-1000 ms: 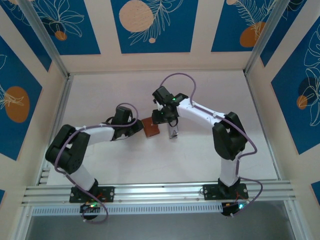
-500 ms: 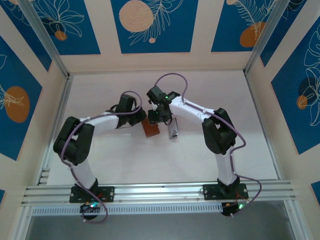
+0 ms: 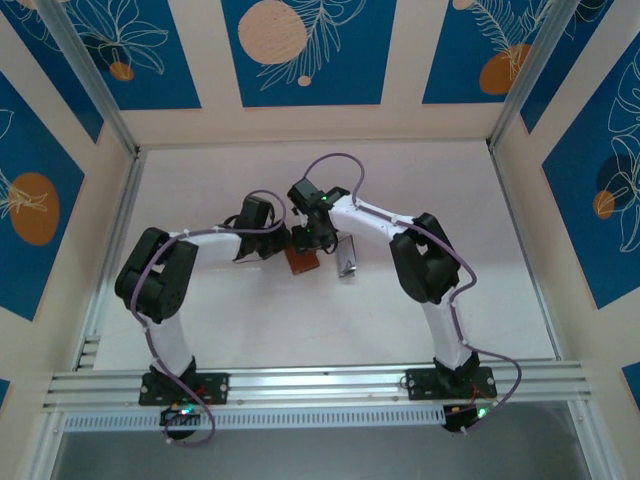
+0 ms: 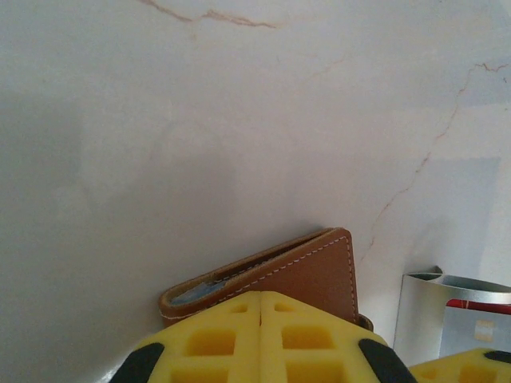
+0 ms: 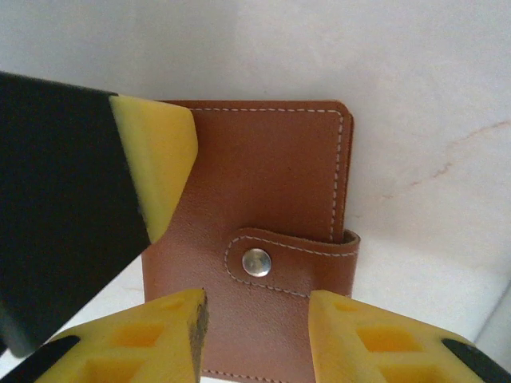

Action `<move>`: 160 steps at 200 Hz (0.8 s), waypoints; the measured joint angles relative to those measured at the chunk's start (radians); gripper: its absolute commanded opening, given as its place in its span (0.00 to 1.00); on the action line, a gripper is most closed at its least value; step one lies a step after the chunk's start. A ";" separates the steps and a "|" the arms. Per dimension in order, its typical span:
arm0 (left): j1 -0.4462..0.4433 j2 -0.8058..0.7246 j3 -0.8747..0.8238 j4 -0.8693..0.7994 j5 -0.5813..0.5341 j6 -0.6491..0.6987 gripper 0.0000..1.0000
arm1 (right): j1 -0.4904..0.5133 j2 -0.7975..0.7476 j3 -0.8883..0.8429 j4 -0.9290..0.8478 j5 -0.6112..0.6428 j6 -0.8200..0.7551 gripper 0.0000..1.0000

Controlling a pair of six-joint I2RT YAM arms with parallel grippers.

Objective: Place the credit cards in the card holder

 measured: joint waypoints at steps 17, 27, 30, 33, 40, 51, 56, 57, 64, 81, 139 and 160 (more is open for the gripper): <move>0.001 0.000 -0.013 0.019 0.000 0.000 0.00 | 0.003 0.011 0.009 -0.003 0.004 0.000 0.39; 0.001 0.000 -0.020 0.032 0.000 0.000 0.00 | 0.003 0.014 0.011 -0.003 0.007 0.000 0.39; 0.001 0.000 -0.022 0.036 0.000 0.000 0.00 | 0.004 0.014 0.011 -0.003 0.008 0.000 0.40; 0.001 0.000 -0.024 0.040 0.000 0.000 0.00 | 0.004 0.014 0.011 -0.003 0.010 0.000 0.40; 0.001 0.000 -0.029 0.050 0.000 0.000 0.00 | 0.005 0.016 0.013 -0.003 0.017 0.000 0.40; 0.001 0.000 -0.037 0.063 0.000 -0.001 0.00 | 0.007 0.019 0.013 -0.002 0.031 0.001 0.40; 0.001 0.000 -0.040 0.068 0.000 -0.001 0.00 | 0.008 0.019 0.013 -0.002 0.039 0.001 0.40; 0.001 0.000 -0.041 0.070 0.000 -0.001 0.00 | 0.008 0.020 0.013 -0.002 0.040 0.001 0.41; 0.001 0.000 -0.044 0.077 0.000 -0.001 0.00 | 0.011 0.021 0.013 0.000 0.053 0.001 0.41; 0.001 -0.002 -0.052 0.089 0.000 -0.004 0.00 | 0.019 0.024 0.013 0.005 0.088 0.001 0.42; 0.007 -0.004 -0.061 0.095 -0.013 0.000 0.00 | 0.034 0.023 -0.029 0.075 0.130 0.007 0.46; 0.007 -0.004 -0.063 0.098 -0.010 0.000 0.00 | 0.027 0.009 -0.082 0.137 0.106 0.011 0.47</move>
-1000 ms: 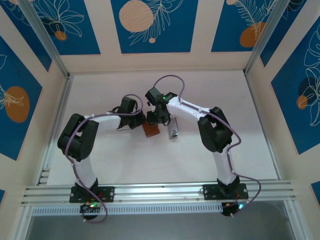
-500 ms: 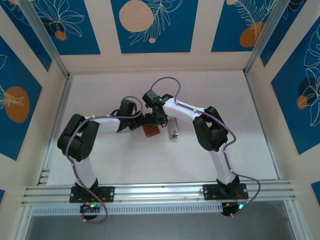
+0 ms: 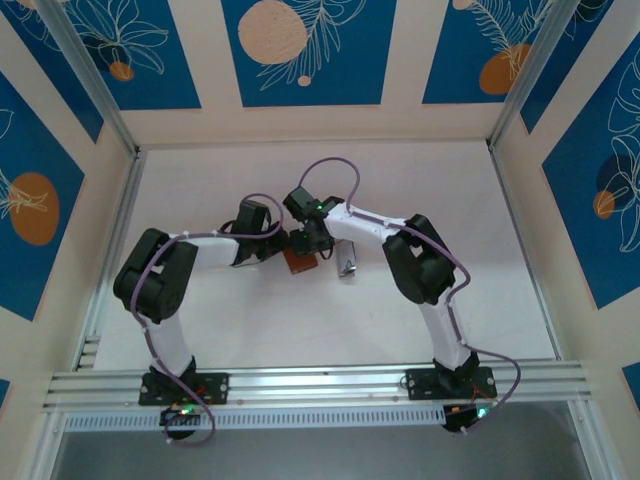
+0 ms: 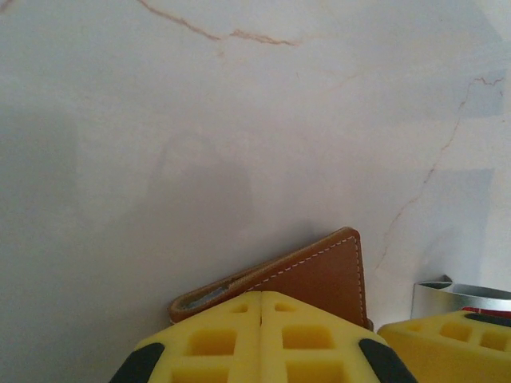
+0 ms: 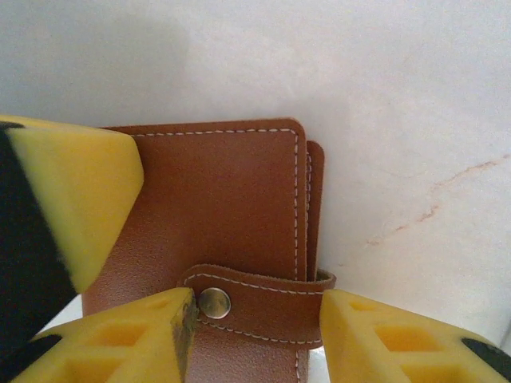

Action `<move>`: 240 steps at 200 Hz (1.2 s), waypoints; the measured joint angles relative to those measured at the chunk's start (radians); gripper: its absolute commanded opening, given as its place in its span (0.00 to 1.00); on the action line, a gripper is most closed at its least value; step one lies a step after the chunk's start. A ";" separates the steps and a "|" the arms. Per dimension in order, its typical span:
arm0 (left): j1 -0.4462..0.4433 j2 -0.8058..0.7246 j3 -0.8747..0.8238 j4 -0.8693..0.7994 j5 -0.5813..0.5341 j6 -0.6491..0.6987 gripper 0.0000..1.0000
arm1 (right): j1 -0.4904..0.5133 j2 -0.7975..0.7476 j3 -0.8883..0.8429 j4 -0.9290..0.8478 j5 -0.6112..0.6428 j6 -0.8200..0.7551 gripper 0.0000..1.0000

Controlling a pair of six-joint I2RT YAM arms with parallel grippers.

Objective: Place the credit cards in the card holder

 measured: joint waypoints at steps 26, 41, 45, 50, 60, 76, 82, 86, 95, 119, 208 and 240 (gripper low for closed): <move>0.000 0.000 -0.001 0.004 0.000 0.000 0.00 | -0.004 -0.018 -0.045 0.056 -0.022 0.000 0.49; 0.000 0.000 -0.003 0.008 0.001 0.000 0.00 | -0.004 -0.024 -0.063 0.079 -0.023 0.000 0.51; 0.000 0.000 -0.003 0.010 0.002 0.000 0.00 | -0.003 -0.026 -0.067 0.083 -0.023 0.001 0.51; 0.000 0.000 -0.005 0.012 0.004 0.000 0.00 | -0.003 -0.028 -0.073 0.090 -0.022 0.001 0.52; 0.000 0.000 -0.007 0.016 0.006 -0.001 0.00 | -0.002 -0.034 -0.089 0.108 -0.020 0.000 0.52; 0.001 0.000 -0.008 0.018 0.011 -0.004 0.00 | 0.008 -0.049 -0.123 0.150 0.002 0.000 0.53; 0.002 0.000 -0.008 0.019 0.011 -0.005 0.00 | 0.014 -0.054 -0.133 0.162 0.013 0.000 0.53; 0.002 0.000 -0.008 0.019 0.011 -0.004 0.00 | 0.018 -0.056 -0.139 0.170 0.024 0.000 0.53; 0.002 0.000 -0.008 0.019 0.011 -0.004 0.00 | 0.025 -0.060 -0.149 0.183 0.043 0.000 0.53; 0.003 0.000 -0.009 0.019 0.014 -0.004 0.00 | 0.040 -0.063 -0.163 0.203 0.084 0.000 0.53; 0.005 0.000 -0.010 0.018 0.001 0.009 0.00 | 0.109 -0.081 -0.196 0.272 0.226 0.005 0.17; 0.003 -0.001 -0.015 0.024 -0.011 0.027 0.00 | 0.114 -0.082 -0.198 0.268 0.237 -0.013 0.00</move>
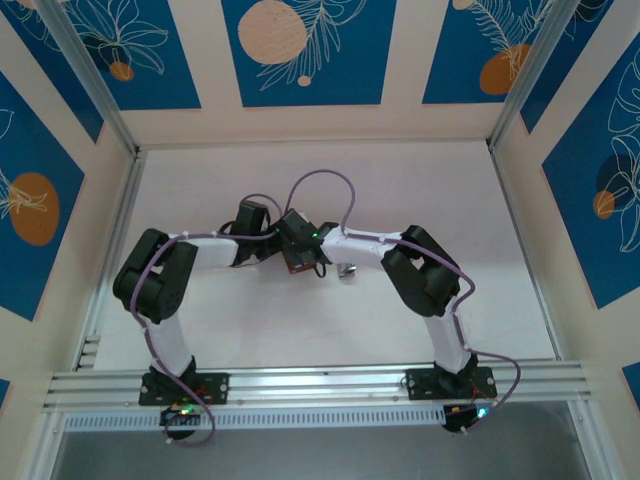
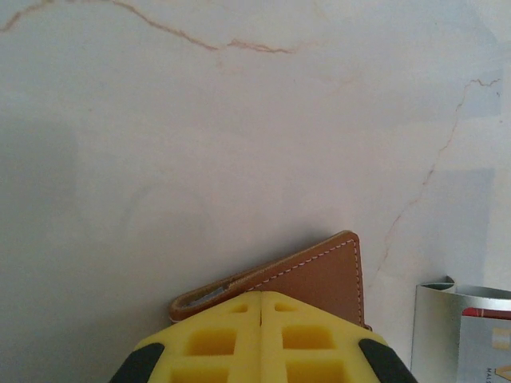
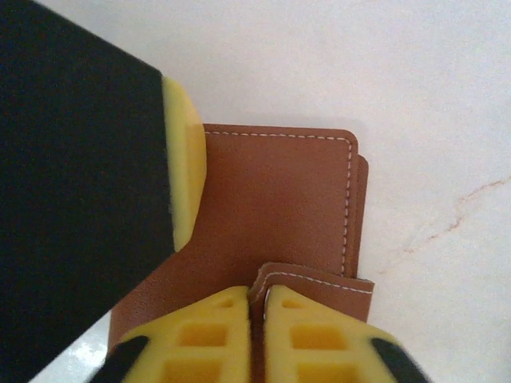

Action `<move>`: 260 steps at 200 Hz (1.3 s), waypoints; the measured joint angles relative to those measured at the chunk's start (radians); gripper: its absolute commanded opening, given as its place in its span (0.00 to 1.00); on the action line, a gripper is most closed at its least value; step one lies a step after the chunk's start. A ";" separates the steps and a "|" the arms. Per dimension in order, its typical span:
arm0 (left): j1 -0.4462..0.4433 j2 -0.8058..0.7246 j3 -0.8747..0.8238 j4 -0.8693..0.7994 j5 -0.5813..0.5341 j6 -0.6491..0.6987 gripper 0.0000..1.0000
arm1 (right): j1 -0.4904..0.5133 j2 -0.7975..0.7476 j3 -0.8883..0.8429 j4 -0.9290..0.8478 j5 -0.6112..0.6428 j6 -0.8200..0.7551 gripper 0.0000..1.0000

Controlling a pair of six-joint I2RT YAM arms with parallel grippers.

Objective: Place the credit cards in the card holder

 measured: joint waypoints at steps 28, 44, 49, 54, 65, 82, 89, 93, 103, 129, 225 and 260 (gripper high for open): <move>0.000 -0.001 -0.009 0.017 -0.002 0.004 0.00 | 0.000 -0.001 0.004 -0.008 0.003 -0.003 0.00; 0.000 -0.001 -0.014 0.024 -0.004 0.004 0.00 | -0.003 -0.005 0.004 -0.011 0.001 -0.002 0.00; 0.000 -0.002 -0.014 0.025 -0.005 0.004 0.00 | -0.006 -0.007 0.004 -0.014 -0.003 -0.002 0.00; 0.000 -0.003 -0.015 0.026 -0.005 0.005 0.00 | -0.010 -0.009 0.004 -0.018 -0.007 0.000 0.00; 0.000 -0.004 -0.016 0.026 -0.006 0.010 0.00 | -0.021 -0.015 0.003 -0.029 -0.021 0.008 0.00; 0.000 -0.006 -0.016 0.025 -0.008 0.023 0.00 | -0.050 -0.032 -0.005 -0.043 -0.053 0.034 0.00; -0.001 -0.008 -0.016 0.024 -0.008 0.027 0.00 | -0.065 -0.039 -0.012 -0.047 -0.066 0.045 0.00; -0.001 -0.008 -0.016 0.023 -0.008 0.029 0.00 | -0.075 -0.043 -0.015 -0.049 -0.074 0.052 0.00; -0.001 -0.011 -0.016 0.017 -0.009 0.036 0.00 | -0.103 -0.053 -0.022 -0.058 -0.087 0.071 0.00; -0.001 -0.021 -0.016 -0.006 -0.014 0.057 0.00 | -0.152 -0.067 -0.030 -0.084 -0.113 0.116 0.18; -0.001 -0.033 -0.014 -0.042 0.023 0.109 0.00 | -0.105 -0.158 0.010 -0.225 -0.004 0.180 0.24; -0.001 -0.035 -0.014 -0.048 0.026 0.108 0.00 | -0.087 -0.155 0.122 -0.251 -0.092 0.155 0.06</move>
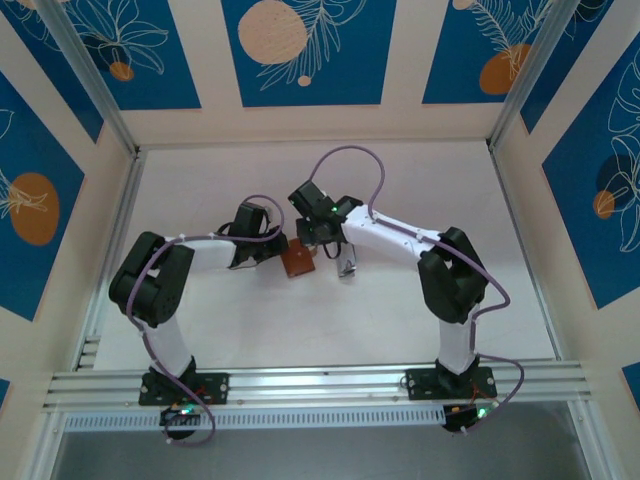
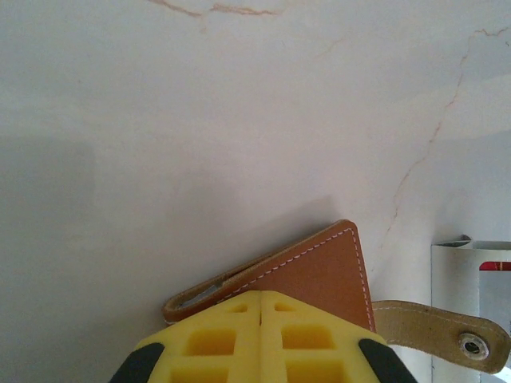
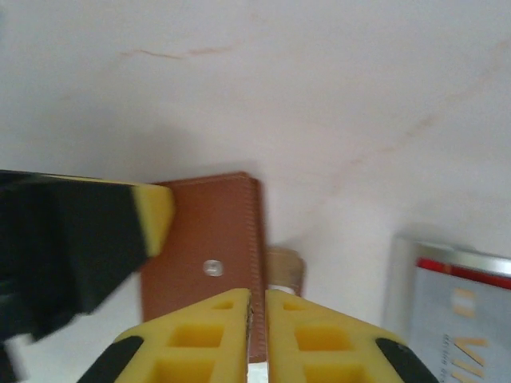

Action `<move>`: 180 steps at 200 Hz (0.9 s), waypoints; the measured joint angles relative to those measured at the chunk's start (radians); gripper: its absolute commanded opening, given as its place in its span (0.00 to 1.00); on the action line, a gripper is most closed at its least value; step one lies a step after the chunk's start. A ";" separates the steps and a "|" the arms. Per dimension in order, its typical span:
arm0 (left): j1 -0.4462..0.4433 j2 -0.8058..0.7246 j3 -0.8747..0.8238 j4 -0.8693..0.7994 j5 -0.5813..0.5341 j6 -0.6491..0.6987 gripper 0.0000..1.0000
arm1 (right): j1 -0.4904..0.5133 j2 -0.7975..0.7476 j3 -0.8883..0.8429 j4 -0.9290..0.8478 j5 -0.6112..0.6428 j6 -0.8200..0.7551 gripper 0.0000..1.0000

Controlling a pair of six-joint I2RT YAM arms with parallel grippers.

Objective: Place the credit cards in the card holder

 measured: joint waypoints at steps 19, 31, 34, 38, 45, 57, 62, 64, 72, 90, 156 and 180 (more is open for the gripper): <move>0.000 0.000 0.000 0.000 0.000 0.000 0.00 | -0.001 0.047 0.075 -0.010 -0.072 -0.011 0.00; -0.001 0.000 0.000 0.000 0.000 0.000 0.00 | -0.003 0.093 0.119 -0.019 -0.106 -0.011 0.00; -0.001 0.000 0.000 0.000 0.000 0.000 0.00 | -0.003 0.103 0.126 -0.019 -0.109 -0.011 0.00; -0.001 0.000 0.000 0.000 0.000 0.000 0.00 | -0.004 0.119 0.132 -0.019 -0.120 -0.011 0.00; -0.001 0.000 0.000 0.000 0.001 0.000 0.00 | -0.008 0.144 0.137 -0.021 -0.130 -0.010 0.00; -0.002 0.000 0.000 0.000 0.002 0.000 0.00 | -0.014 0.182 0.137 -0.030 -0.151 -0.005 0.00; -0.002 0.000 0.000 0.000 0.002 0.000 0.00 | -0.017 0.198 0.136 -0.035 -0.156 -0.002 0.00; -0.003 0.000 0.000 0.000 0.002 0.000 0.00 | -0.019 0.204 0.135 -0.037 -0.158 -0.002 0.00; -0.003 0.000 0.000 0.000 0.002 0.000 0.00 | -0.028 0.222 0.129 -0.039 -0.167 0.005 0.00; -0.003 0.000 0.000 0.000 0.002 0.000 0.00 | -0.056 0.235 0.098 -0.046 -0.172 0.017 0.00; -0.003 0.000 0.000 0.000 0.003 0.000 0.00 | -0.100 0.235 0.054 -0.045 -0.184 0.035 0.00; -0.003 0.000 0.000 0.000 0.005 0.000 0.00 | -0.100 0.235 0.054 -0.042 -0.222 0.035 0.00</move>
